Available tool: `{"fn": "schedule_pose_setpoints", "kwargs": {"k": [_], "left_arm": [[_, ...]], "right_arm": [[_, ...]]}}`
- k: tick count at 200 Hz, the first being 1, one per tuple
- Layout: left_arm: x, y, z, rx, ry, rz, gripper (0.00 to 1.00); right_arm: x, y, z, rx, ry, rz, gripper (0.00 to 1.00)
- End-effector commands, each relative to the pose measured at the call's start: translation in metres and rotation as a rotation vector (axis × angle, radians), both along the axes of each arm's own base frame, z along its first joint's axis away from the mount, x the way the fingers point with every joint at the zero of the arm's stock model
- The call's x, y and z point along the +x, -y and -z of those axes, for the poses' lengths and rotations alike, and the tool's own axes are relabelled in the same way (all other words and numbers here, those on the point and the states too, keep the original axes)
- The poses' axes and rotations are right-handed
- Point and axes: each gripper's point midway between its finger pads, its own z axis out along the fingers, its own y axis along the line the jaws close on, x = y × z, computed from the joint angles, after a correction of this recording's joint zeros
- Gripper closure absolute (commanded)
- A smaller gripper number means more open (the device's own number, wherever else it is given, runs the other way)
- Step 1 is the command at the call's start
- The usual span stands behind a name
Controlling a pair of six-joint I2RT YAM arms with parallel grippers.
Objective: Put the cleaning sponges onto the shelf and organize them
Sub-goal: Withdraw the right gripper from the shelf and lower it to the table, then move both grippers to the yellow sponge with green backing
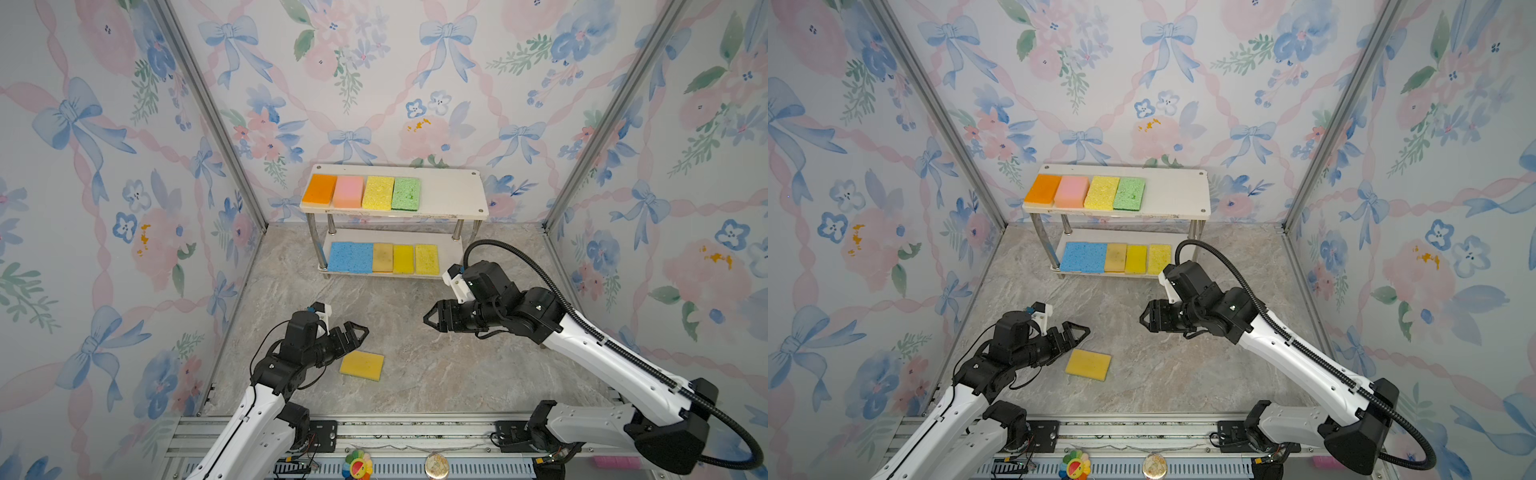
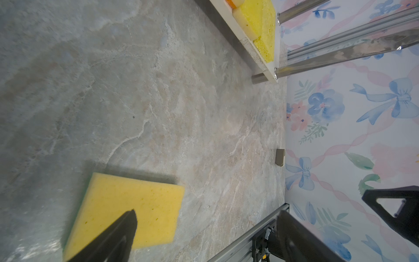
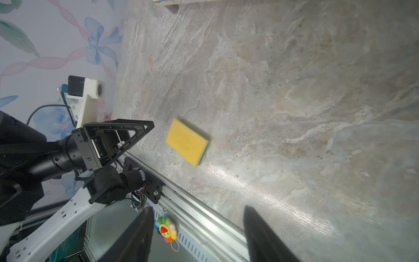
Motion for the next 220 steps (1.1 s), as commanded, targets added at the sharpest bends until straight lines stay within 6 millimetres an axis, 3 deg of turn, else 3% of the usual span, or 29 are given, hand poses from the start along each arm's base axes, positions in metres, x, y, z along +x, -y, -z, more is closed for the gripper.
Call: {"fn": "schedule_pose_setpoints", "kwargs": {"k": [1, 45, 95, 128, 134, 180, 220], "left_arm": [[-0.005, -0.005, 0.018, 0.031, -0.056, -0.013, 0.02], [-0.022, -0.019, 0.048, 0.095, -0.177, -0.090, 0.02], [-0.051, -0.016, 0.059, 0.094, -0.286, -0.104, 0.02], [-0.061, -0.007, 0.057, 0.037, -0.309, -0.104, 0.02], [-0.063, -0.006, 0.059, 0.035, -0.317, -0.100, 0.02], [-0.075, -0.013, 0.091, 0.079, -0.377, -0.098, 0.02], [-0.061, -0.006, 0.090, 0.036, -0.328, -0.103, 0.02]], "right_arm": [[0.000, -0.012, 0.020, -0.021, -0.017, -0.013, 0.34], [-0.008, -0.037, 0.064, -0.089, -0.114, -0.094, 0.34], [-0.010, -0.071, 0.098, -0.101, -0.161, -0.167, 0.33], [-0.005, -0.091, 0.107, -0.072, -0.170, -0.192, 0.34], [-0.004, -0.094, 0.119, -0.090, -0.190, -0.191, 0.34], [0.001, -0.102, 0.124, -0.088, -0.200, -0.198, 0.33], [0.004, -0.089, 0.123, -0.097, -0.209, -0.173, 0.33]]}}
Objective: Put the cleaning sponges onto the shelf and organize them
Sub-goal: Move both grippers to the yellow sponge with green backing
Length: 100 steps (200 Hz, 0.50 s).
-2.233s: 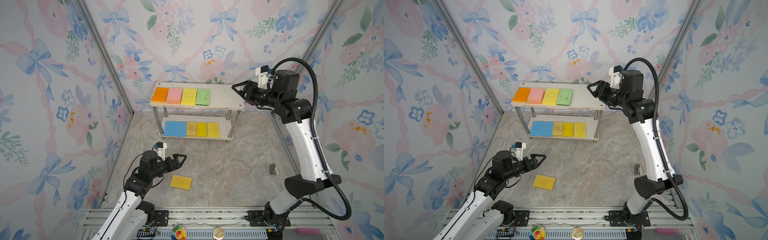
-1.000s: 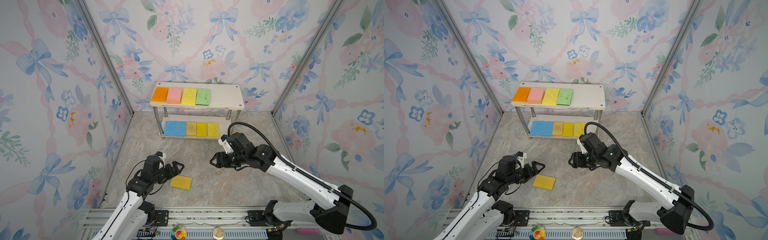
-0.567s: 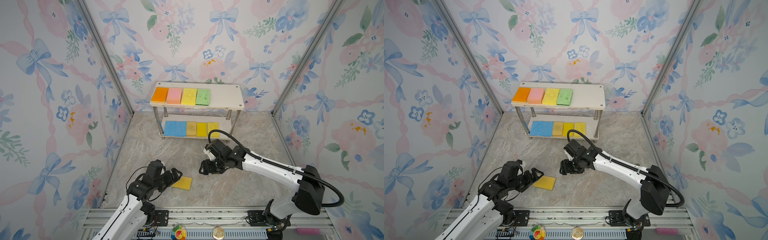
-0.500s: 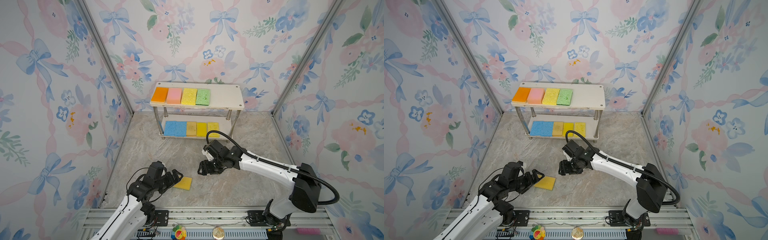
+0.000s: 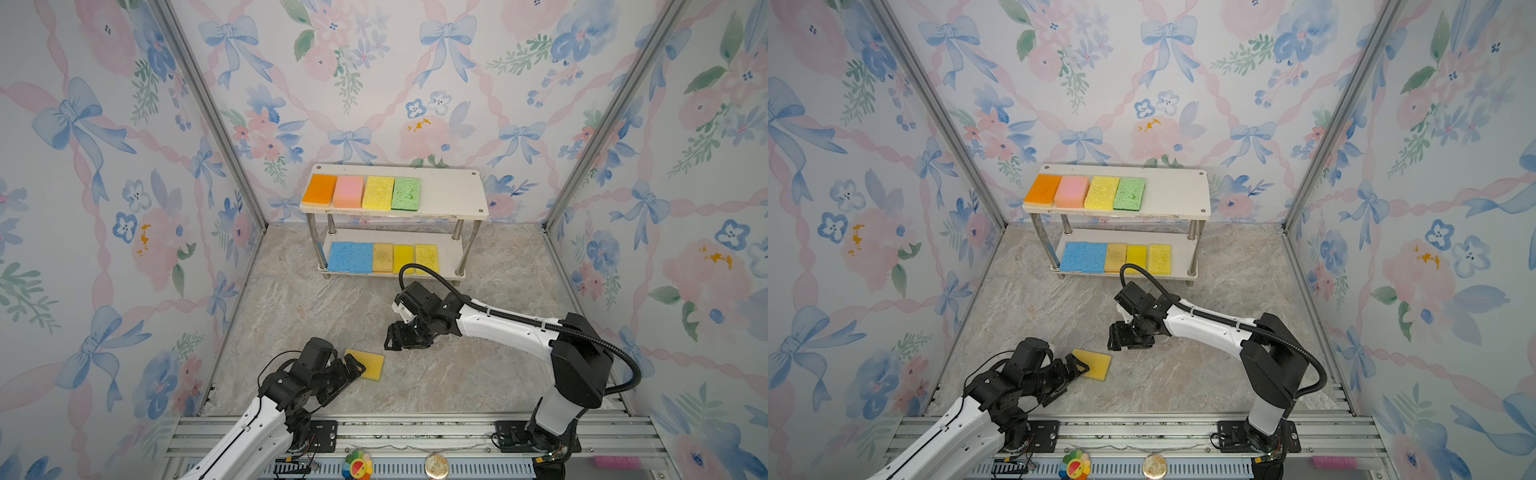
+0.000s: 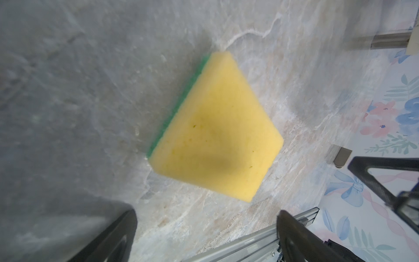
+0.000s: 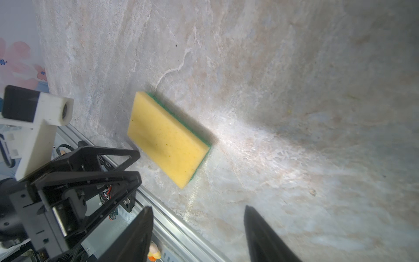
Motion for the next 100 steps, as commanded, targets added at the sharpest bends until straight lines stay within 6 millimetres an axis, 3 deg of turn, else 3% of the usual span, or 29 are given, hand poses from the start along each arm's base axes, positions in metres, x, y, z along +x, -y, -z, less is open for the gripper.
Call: {"fn": "schedule_pose_setpoints", "kwargs": {"k": [1, 29, 32, 74, 100], "left_arm": [[0.011, 0.005, -0.003, -0.032, 0.047, -0.019, 0.02], [0.026, 0.016, -0.011, -0.109, 0.101, -0.036, 0.02], [0.026, 0.018, -0.008, -0.109, 0.088, -0.034, 0.02], [0.044, 0.036, -0.011, -0.167, 0.119, -0.019, 0.02], [0.057, 0.063, -0.015, -0.178, 0.130, 0.058, 0.02]], "right_arm": [[0.004, 0.002, -0.012, 0.026, 0.015, -0.001, 0.33], [0.006, 0.022, -0.008, -0.001, 0.001, 0.037, 0.33], [0.006, 0.024, -0.015, 0.015, 0.012, 0.042, 0.33], [0.008, 0.066, -0.019, -0.007, 0.021, 0.138, 0.33], [0.005, 0.093, -0.018, -0.036, 0.022, 0.192, 0.33]]}}
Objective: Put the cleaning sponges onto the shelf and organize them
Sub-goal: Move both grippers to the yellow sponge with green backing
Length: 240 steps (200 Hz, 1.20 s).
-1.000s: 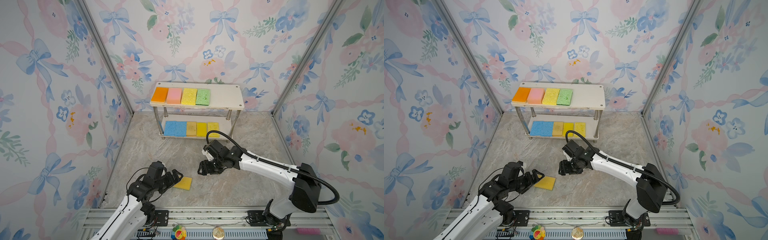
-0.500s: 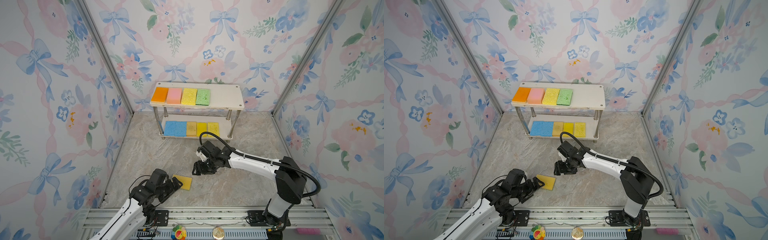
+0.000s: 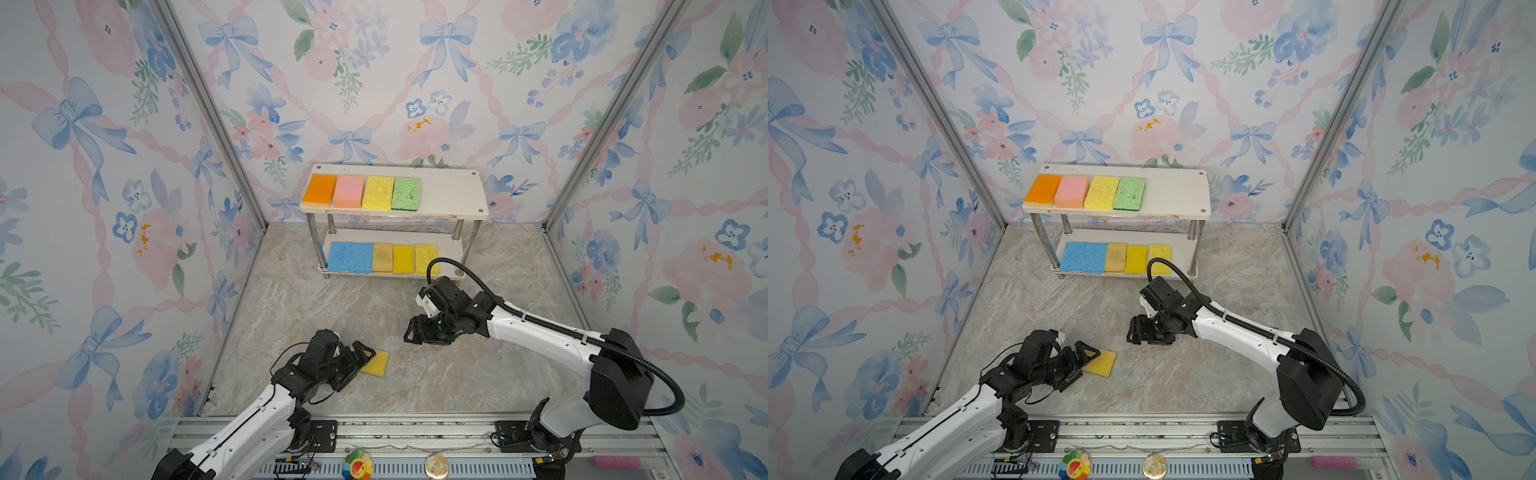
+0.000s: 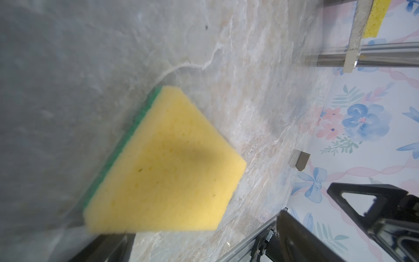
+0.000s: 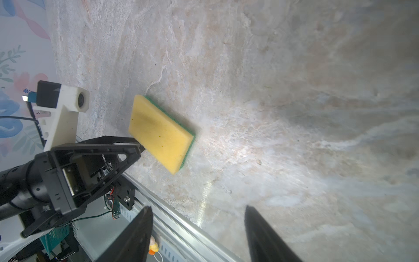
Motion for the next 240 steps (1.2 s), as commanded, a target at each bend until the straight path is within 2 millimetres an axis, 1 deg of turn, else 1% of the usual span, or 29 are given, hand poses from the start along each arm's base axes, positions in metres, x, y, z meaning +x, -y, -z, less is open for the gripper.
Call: {"fn": "schedule_pose_setpoints", "kwargs": {"k": [1, 31, 48, 65, 85, 105, 119, 138, 159, 182, 199, 209, 217, 219, 224, 240], "left_arm": [[0.015, 0.026, -0.010, -0.034, 0.044, 0.062, 0.02], [0.029, 0.073, -0.015, 0.036, 0.077, 0.214, 0.02], [0.040, 0.089, -0.019, 0.061, 0.097, 0.245, 0.02], [0.049, 0.091, -0.019, 0.082, 0.108, 0.236, 0.02], [0.054, 0.075, -0.009, 0.106, 0.082, 0.197, 0.02], [0.065, 0.058, -0.006, 0.124, 0.087, 0.139, 0.02], [0.074, 0.058, -0.011, 0.135, 0.113, 0.135, 0.02], [0.085, 0.066, -0.013, 0.140, 0.124, 0.149, 0.02], [0.097, 0.079, -0.016, 0.109, 0.146, 0.156, 0.02], [0.108, 0.094, -0.022, 0.074, 0.175, 0.166, 0.02], [0.111, 0.107, -0.027, 0.028, 0.197, 0.181, 0.02], [0.115, 0.114, -0.034, -0.007, 0.227, 0.182, 0.02], [0.116, 0.117, -0.035, -0.023, 0.229, 0.181, 0.02], [0.122, 0.122, -0.044, -0.039, 0.249, 0.180, 0.02], [0.125, 0.125, -0.049, -0.052, 0.255, 0.182, 0.02], [0.123, 0.131, -0.054, -0.071, 0.257, 0.205, 0.02]], "right_arm": [[-0.007, 0.030, 0.007, -0.060, -0.024, 0.058, 0.33], [-0.010, 0.057, 0.011, -0.086, -0.030, 0.116, 0.33], [-0.007, 0.064, 0.011, -0.083, -0.030, 0.138, 0.33], [-0.002, 0.066, 0.009, -0.078, -0.020, 0.145, 0.32], [0.004, 0.063, 0.007, -0.074, -0.018, 0.139, 0.32], [0.011, 0.057, 0.006, -0.073, -0.012, 0.124, 0.32], [0.016, 0.054, 0.005, -0.071, -0.010, 0.116, 0.32], [0.025, 0.049, 0.005, -0.061, -0.011, 0.109, 0.32], [0.035, 0.047, 0.006, -0.056, -0.016, 0.102, 0.32], [0.041, 0.048, 0.015, -0.049, -0.046, 0.104, 0.32], [0.043, 0.049, 0.022, -0.047, -0.066, 0.111, 0.33], [0.045, 0.050, 0.024, -0.047, -0.068, 0.115, 0.33], [0.045, 0.052, 0.026, -0.047, -0.078, 0.122, 0.33], [0.046, 0.052, 0.027, -0.046, -0.078, 0.123, 0.33], [0.046, 0.052, 0.027, -0.041, -0.082, 0.126, 0.33], [0.047, 0.049, 0.029, -0.026, -0.087, 0.131, 0.34]]}}
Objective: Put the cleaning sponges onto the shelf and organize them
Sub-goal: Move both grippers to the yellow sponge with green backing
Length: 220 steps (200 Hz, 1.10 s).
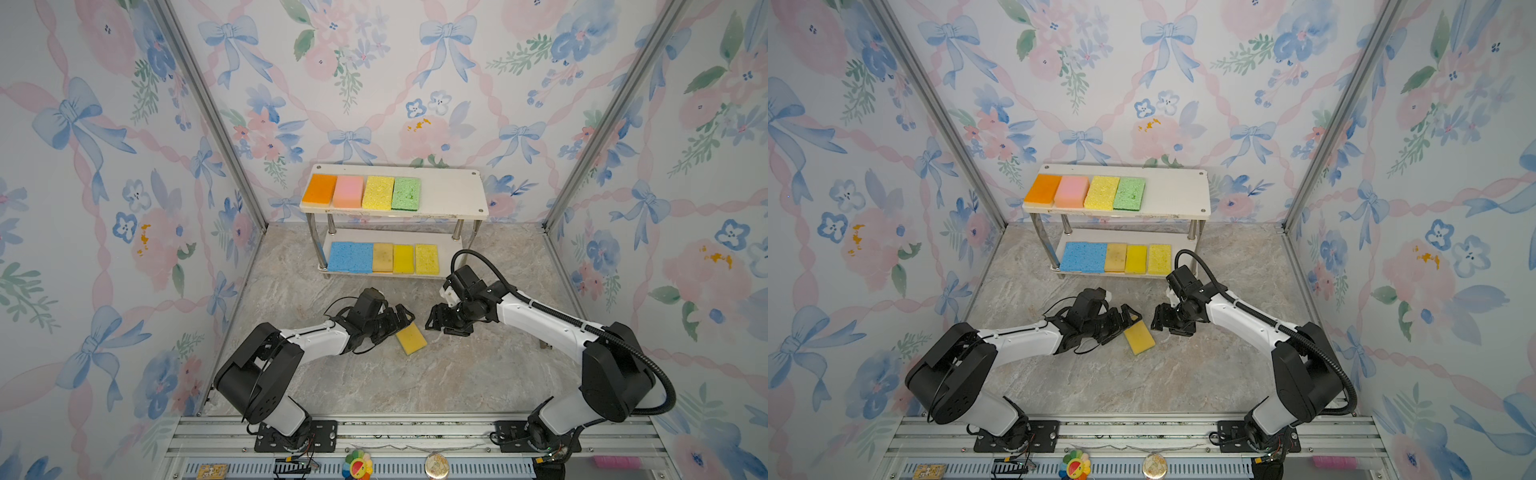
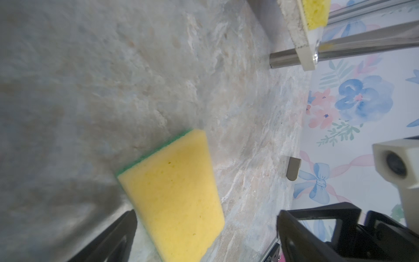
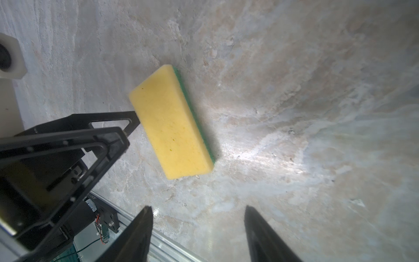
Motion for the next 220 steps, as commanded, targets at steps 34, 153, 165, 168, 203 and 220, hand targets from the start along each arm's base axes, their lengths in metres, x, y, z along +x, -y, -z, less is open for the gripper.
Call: {"fn": "schedule_pose_setpoints", "kwargs": {"k": [34, 153, 165, 168, 203, 220], "left_arm": [[0.002, 0.014, -0.053, -0.135, 0.124, 0.086, 0.02], [-0.060, -0.048, -0.068, -0.182, 0.170, 0.081, 0.02], [-0.063, -0.051, -0.068, -0.189, 0.171, 0.070, 0.02], [-0.064, -0.052, -0.068, -0.192, 0.171, 0.069, 0.02], [-0.072, -0.061, -0.068, -0.205, 0.176, 0.033, 0.02], [-0.077, -0.066, -0.066, -0.210, 0.174, 0.016, 0.02]], "right_arm": [[0.003, -0.016, 0.009, 0.087, -0.015, -0.005, 0.35], [0.009, -0.028, 0.046, -0.019, -0.008, -0.156, 0.44], [0.010, -0.029, 0.049, -0.024, -0.011, -0.161, 0.47], [0.011, -0.029, 0.049, -0.025, -0.010, -0.162, 0.47], [0.015, -0.034, 0.054, -0.013, -0.009, -0.165, 0.57], [0.016, -0.037, 0.058, -0.013, -0.012, -0.170, 0.59]]}}
